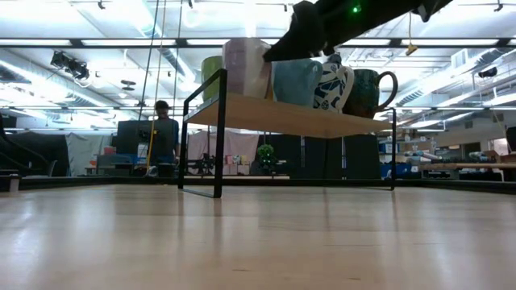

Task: Place coffee mugs
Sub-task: Put the purple mug on the shelf, then return to Home Position

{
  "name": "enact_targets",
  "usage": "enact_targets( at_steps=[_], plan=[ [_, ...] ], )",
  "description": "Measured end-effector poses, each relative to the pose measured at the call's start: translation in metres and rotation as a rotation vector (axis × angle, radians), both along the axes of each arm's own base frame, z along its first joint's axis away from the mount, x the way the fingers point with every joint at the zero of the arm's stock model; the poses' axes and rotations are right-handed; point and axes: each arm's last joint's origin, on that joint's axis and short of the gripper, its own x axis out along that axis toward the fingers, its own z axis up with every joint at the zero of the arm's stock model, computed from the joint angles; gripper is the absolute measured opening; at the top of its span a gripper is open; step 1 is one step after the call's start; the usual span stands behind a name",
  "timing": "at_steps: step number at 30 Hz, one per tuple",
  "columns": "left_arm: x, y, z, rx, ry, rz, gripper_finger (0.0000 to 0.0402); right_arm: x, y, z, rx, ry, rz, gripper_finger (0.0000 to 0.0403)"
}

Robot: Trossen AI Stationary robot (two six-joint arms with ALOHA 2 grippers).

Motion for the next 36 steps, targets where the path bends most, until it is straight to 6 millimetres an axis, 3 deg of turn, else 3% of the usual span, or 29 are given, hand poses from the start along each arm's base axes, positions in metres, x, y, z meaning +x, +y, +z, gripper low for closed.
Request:
enact_targets(
  at_steps=[12, 20, 26, 36],
  plan=[
    [0.000, 0.000, 0.000, 0.000, 0.000, 0.000, 0.0142, -0.008, 0.015, 0.001, -0.077, -0.006, -0.183, 0.0185],
    [-0.005, 0.001, 0.002, 0.111, -0.026, -0.078, 0.0142, -0.017, 0.030, 0.011, -0.065, -0.031, -0.127, 0.0185],
    [-0.003, 0.013, 0.007, 0.145, -0.036, -0.064, 0.0142, -0.041, 0.032, 0.027, 0.040, 0.002, -0.028, 0.0185],
    [-0.007, 0.026, 0.023, 0.178, -0.099, -0.066, 0.0142, -0.092, 0.030, 0.020, 0.173, -0.041, 0.077, 0.0185]
  ],
)
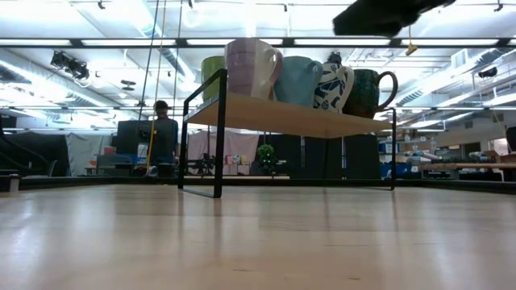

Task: Place coffee mugs
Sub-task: Return to Home Position

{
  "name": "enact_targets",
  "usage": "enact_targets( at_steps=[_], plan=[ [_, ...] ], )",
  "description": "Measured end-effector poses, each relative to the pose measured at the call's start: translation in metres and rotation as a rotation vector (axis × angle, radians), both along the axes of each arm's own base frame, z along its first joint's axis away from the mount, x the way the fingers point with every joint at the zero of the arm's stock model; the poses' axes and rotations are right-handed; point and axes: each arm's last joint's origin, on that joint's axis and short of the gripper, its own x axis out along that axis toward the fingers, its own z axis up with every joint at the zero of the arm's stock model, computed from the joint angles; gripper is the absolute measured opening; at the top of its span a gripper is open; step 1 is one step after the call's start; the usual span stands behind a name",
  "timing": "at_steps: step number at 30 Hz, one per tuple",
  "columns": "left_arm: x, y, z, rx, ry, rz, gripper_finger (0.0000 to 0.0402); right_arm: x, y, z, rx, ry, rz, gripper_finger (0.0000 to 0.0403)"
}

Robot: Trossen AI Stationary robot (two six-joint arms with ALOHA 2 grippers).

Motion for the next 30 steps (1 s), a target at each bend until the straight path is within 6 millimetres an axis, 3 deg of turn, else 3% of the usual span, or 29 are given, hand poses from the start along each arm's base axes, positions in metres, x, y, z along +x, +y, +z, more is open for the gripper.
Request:
enact_targets(
  at_steps=[6, 18, 30],
  plan=[
    [0.000, 0.009, 0.006, -0.001, -0.014, 0.018, 0.0142, -0.028, -0.011, 0.002, 0.038, -0.061, 0.004, 0.0185],
    [-0.006, 0.019, 0.028, -0.054, -0.108, -0.021, 0.0142, -0.077, -0.035, -0.014, 0.132, -0.176, 0.035, 0.0185],
    [-0.054, 0.068, 0.080, -0.070, -0.250, 0.049, 0.0142, -0.103, -0.046, -0.036, 0.195, -0.312, 0.037, 0.0185]
  ],
)
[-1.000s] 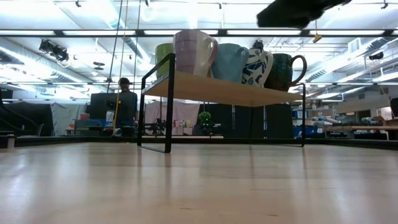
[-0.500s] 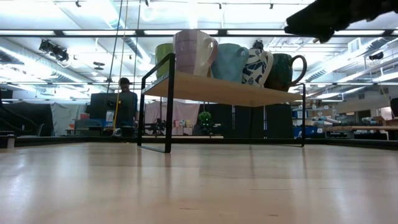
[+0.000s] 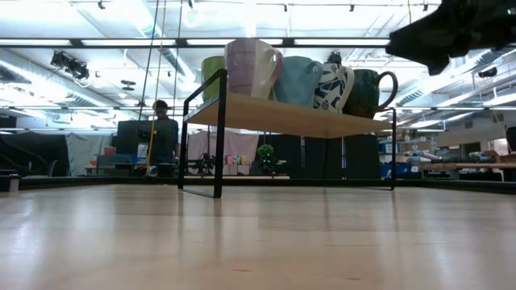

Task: Place coffee mugs
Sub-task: Return to Home Position

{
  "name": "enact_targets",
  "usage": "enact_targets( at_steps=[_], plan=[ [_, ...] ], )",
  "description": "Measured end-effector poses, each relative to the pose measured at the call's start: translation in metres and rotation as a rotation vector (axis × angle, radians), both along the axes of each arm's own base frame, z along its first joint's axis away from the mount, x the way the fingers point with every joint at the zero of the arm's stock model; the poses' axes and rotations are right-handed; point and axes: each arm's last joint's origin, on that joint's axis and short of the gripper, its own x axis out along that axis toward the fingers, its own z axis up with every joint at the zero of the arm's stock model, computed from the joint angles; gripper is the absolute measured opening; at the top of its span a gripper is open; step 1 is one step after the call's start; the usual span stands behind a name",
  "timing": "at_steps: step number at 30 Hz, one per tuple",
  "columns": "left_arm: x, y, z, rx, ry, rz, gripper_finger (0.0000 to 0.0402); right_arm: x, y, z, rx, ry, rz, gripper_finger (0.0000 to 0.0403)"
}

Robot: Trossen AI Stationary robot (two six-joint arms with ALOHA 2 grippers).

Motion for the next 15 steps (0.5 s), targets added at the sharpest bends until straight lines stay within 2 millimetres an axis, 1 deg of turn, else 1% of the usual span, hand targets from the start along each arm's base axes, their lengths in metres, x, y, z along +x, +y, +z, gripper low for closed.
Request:
enact_targets(
  at_steps=[6, 15],
  plan=[
    [-0.015, 0.022, 0.010, 0.022, -0.014, 0.052, 0.0142, -0.008, -0.003, -0.016, 0.021, -0.055, 0.000, 0.0185],
    [-0.029, 0.047, 0.014, 0.046, 0.009, 0.133, 0.0142, -0.018, -0.008, -0.034, 0.040, -0.101, 0.000, 0.0185]
  ],
)
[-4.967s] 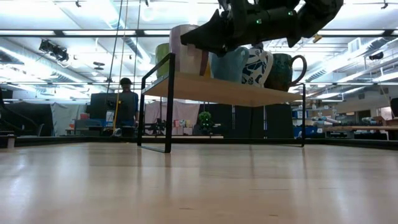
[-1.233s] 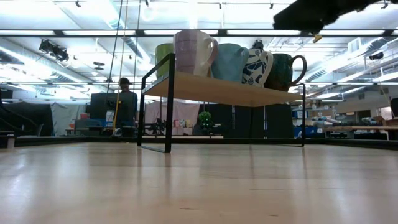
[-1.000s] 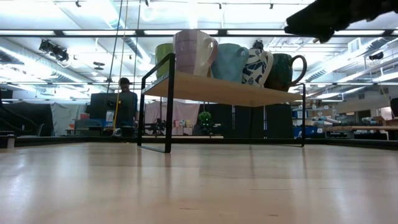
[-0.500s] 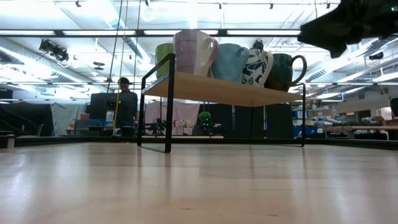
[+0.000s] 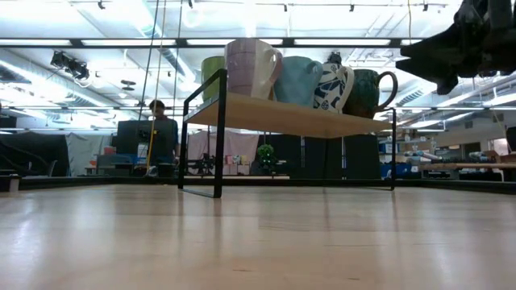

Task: Place coffee mugs
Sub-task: Return to Home Position

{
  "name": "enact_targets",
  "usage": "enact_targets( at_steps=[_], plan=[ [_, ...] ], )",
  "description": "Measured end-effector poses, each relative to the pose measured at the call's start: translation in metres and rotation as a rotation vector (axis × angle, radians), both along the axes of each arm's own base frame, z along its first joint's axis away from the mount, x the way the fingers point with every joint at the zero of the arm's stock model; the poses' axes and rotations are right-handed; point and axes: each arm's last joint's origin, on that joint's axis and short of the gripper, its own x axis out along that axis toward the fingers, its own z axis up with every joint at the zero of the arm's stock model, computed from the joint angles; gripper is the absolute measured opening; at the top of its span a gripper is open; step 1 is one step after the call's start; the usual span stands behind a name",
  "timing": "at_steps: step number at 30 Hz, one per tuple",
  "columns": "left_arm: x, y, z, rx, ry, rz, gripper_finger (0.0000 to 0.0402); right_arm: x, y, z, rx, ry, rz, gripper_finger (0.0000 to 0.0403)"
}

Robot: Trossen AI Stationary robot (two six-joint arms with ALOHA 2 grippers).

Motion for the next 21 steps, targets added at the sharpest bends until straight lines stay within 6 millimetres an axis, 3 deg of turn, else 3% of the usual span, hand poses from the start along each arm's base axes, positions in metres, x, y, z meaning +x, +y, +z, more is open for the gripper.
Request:
enact_targets(
  at_steps=[7, 18, 21],
  plan=[
    [-0.018, 0.018, 0.005, 0.002, 0.007, 0.068, 0.0142, -0.006, -0.003, -0.005, -0.001, -0.034, -0.002, 0.0185],
    [-0.074, 0.042, 0.021, -0.007, -0.084, 0.157, 0.0142, -0.010, -0.006, -0.001, -0.022, -0.062, -0.064, 0.0185],
    [-0.086, 0.046, 0.016, -0.002, -0.130, 0.185, 0.0142, -0.011, -0.006, -0.001, -0.011, -0.068, -0.069, 0.0185]
  ],
)
